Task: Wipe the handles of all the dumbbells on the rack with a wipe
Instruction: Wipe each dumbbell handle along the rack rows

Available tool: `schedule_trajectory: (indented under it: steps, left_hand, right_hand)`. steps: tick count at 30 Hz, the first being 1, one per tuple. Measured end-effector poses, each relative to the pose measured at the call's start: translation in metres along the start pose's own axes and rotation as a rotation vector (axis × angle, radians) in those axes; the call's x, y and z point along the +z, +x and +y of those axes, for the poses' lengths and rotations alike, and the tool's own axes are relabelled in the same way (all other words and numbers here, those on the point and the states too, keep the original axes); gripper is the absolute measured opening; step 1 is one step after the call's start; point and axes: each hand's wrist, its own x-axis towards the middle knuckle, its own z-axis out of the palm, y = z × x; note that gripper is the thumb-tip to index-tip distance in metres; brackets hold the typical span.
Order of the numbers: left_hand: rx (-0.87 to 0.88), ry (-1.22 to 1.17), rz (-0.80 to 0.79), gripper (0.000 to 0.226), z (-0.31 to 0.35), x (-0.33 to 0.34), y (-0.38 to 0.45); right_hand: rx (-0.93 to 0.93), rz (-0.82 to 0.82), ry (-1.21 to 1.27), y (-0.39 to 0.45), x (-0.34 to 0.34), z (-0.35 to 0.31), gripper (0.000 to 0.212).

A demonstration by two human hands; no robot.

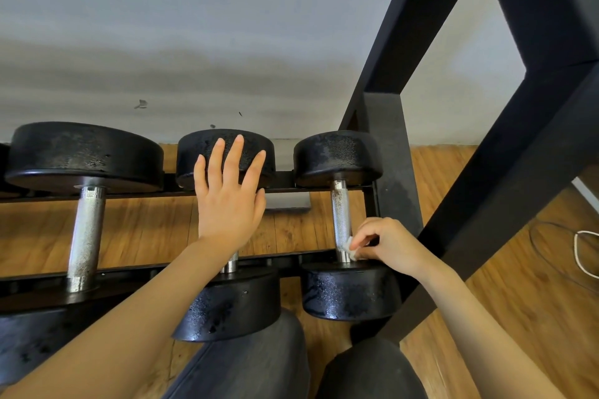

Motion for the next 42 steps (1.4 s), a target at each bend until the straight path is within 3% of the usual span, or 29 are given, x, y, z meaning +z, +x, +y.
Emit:
schedule_trajectory:
  steps: [5,12,17,20,24,27,32,37,42]
  left_hand:
    - [0.005,-0.005,0.004,0.06,-0.001,0.0,0.0]
    - [0.006,-0.013,-0.011,0.06,-0.001,-0.003,0.0]
    - [0.009,-0.011,-0.025,0.061,-0.002,-0.003,0.0]
    - [0.013,-0.008,-0.019,0.06,-0.002,-0.003,0.0]
    - [0.007,-0.012,-0.008,0.059,-0.001,-0.002,-0.001]
    - [0.007,-0.01,-0.003,0.059,-0.001,-0.002,-0.001]
    - [0.009,-0.013,-0.003,0.059,-0.002,-0.001,-0.001]
    - [0.008,-0.023,-0.012,0.059,-0.002,-0.002,-0.001]
    - [0.005,-0.024,-0.044,0.059,-0.002,-0.004,-0.001]
  right_hand:
    - [-0.033,0.212,0.013,0.004,0.007,0.0,0.019]
    - [0.011,0.071,0.042,0.005,-0.001,-0.007,0.023]
    - [0.062,0.295,0.233,0.017,0.004,-0.008,0.022]
    - [0.115,0.188,0.356,0.012,0.004,-0.007,0.02]
    - [0.223,-0.062,0.241,0.002,0.003,0.002,0.018]
    - [0.155,-0.005,0.203,0.006,0.0,-0.004,0.018]
    - [0.087,0.251,0.226,0.012,0.008,-0.013,0.02]
    - [0.012,0.105,-0.073,0.004,0.011,-0.015,0.027]
    - [0.025,0.112,-0.128,0.0,0.016,-0.017,0.021]
